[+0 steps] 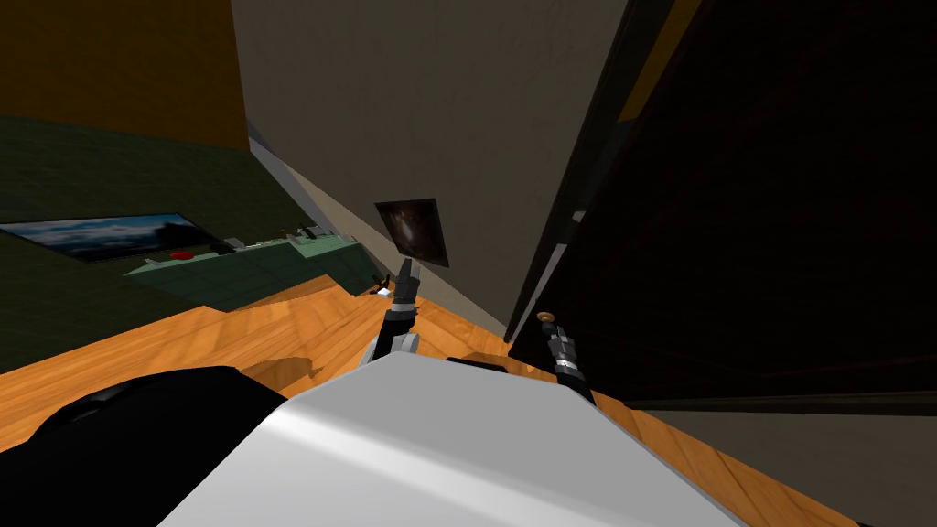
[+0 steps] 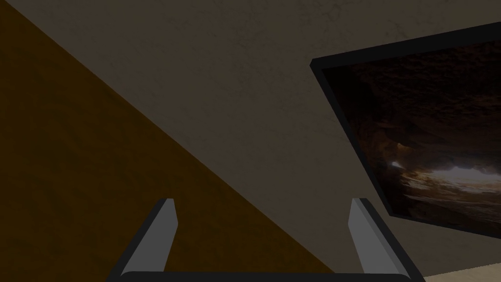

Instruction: Pull the door open

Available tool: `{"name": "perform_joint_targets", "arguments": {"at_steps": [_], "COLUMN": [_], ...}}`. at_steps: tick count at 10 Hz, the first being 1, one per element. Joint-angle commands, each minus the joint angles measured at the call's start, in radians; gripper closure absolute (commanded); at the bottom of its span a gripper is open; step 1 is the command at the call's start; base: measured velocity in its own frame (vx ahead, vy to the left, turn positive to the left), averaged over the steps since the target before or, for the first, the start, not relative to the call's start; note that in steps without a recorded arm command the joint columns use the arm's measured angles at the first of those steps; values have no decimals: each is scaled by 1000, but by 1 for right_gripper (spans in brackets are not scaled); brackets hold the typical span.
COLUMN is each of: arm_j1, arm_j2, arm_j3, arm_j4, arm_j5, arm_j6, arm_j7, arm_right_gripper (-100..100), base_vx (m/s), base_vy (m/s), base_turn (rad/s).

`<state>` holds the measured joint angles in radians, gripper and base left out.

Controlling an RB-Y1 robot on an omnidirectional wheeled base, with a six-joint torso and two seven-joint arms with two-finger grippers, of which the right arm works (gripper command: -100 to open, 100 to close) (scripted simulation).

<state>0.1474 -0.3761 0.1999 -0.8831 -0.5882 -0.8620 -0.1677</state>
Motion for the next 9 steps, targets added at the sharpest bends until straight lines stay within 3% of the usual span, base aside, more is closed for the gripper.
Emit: {"name": "perform_joint_targets", "arguments": {"at_steps": [1,2,3,5,6,8,9], "arm_j1": [-39,-39,-40,-40,-40,-40,-41], "arm_j2": [25,25,25,25,25,25,25], "arm_j3": [25,25,30,30,34,34,39], "arm_j4": [36,36,34,31,32,32,30], "arm_j5": [13,13,2,2,-9,-9,-20], "arm_j6": [-25,-25,-25,-25,-24,-24,-24], "arm_j7": [-11,-11,-53,-53,-93,-94,-136], "arm_right_gripper": [100,100,100,100,100,100,100], "base_vx": [4,4,-22,-17,-19,-18,-33], "base_vy": [1,3,-9,-13,-11,-4,-11], "base_turn": [-38,22,33,13,57,6,37]}}
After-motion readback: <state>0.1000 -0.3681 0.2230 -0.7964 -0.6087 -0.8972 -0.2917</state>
